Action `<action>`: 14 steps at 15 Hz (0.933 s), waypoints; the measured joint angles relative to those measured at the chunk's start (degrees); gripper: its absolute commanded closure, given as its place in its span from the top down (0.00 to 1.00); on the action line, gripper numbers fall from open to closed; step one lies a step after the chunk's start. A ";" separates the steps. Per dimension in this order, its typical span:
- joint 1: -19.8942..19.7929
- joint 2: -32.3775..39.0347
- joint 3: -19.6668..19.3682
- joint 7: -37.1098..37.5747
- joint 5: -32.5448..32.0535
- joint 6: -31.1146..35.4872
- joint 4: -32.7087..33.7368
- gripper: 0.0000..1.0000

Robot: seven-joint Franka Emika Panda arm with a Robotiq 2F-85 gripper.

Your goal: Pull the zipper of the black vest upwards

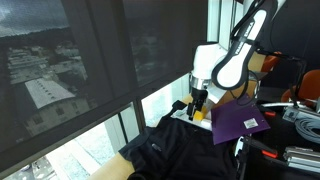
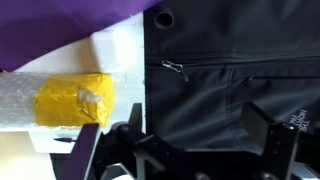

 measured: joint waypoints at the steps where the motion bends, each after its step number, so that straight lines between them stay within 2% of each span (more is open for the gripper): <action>1: 1.51 2.95 -0.86 0.10 0.14 0.00 2.82 1.00; 4: 5.14 9.58 -2.56 0.79 0.65 0.00 8.88 1.00; 7: 7.04 12.88 -3.80 1.25 1.39 0.00 11.80 1.00; 14: 7.89 12.80 -5.62 1.71 4.00 -0.22 10.58 1.00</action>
